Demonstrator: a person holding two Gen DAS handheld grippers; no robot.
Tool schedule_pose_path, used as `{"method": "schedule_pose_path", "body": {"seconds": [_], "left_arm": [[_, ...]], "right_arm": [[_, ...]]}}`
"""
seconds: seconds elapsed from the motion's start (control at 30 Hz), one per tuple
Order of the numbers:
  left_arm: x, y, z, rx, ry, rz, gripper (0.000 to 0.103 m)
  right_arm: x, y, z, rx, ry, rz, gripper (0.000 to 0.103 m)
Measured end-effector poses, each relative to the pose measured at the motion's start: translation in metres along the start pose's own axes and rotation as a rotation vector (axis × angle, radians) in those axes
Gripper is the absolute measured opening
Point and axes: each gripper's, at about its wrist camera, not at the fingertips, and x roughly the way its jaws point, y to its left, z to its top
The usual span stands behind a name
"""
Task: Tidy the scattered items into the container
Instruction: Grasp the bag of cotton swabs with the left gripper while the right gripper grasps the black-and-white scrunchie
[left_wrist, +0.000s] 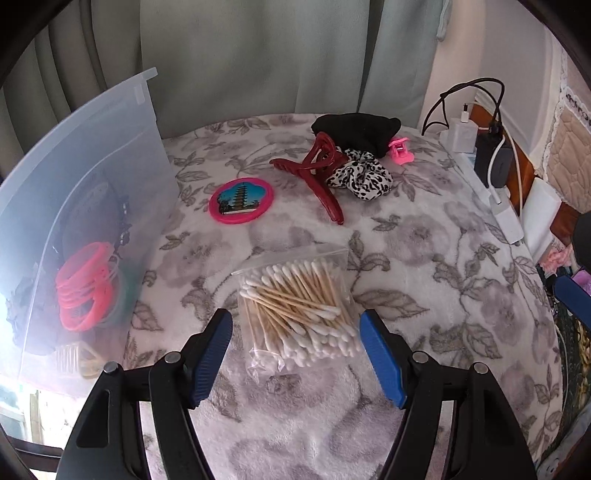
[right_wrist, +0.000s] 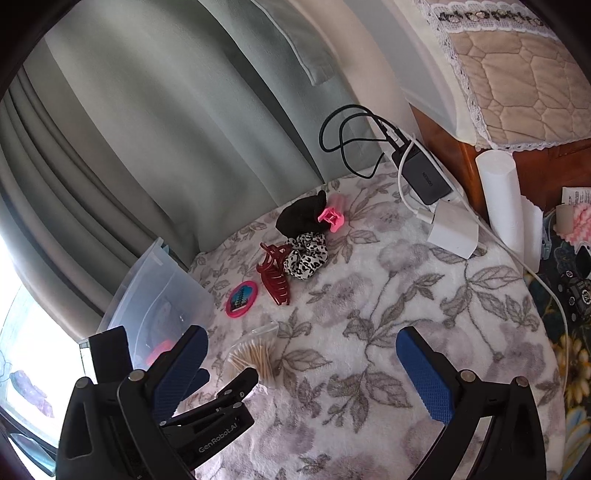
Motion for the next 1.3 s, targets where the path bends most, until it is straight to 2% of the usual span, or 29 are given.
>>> {"method": "schedule_pose_path", "body": {"seconds": [0.23, 0.27, 0.37, 0.57, 0.73, 0.9, 1.03, 1.3], "left_arm": [[0.026, 0.007, 0.001, -0.026, 0.014, 0.004, 0.072], [0.029, 0.011, 0.001, -0.037, 0.016, 0.008, 0.075], [0.033, 0.027, 0.003, -0.107, 0.024, -0.016, 0.076], [0.042, 0.034, 0.002, -0.121, 0.036, -0.057, 0.077], [0.044, 0.032, 0.005, -0.100, 0.036, -0.061, 0.077], [0.046, 0.039, 0.008, -0.116, 0.038, -0.098, 0.076], [0.046, 0.044, 0.010, -0.118, 0.033, -0.116, 0.070], [0.049, 0.049, 0.012, -0.116, 0.019, -0.152, 0.070]], "right_arm": [[0.024, 0.000, -0.002, -0.019, 0.060, -0.027, 0.103], [0.028, 0.000, -0.002, -0.027, 0.074, -0.035, 0.103], [0.039, 0.002, -0.005, -0.048, 0.108, -0.064, 0.103], [0.063, 0.001, 0.002, -0.046, 0.146, -0.101, 0.102], [0.086, 0.000, 0.014, -0.033, 0.172, -0.114, 0.092], [0.109, -0.001, 0.026, -0.019, 0.197, -0.128, 0.072], [0.130, 0.007, 0.038, -0.051, 0.201, -0.135, 0.070], [0.176, 0.027, 0.060, -0.141, 0.221, -0.174, 0.070]]}}
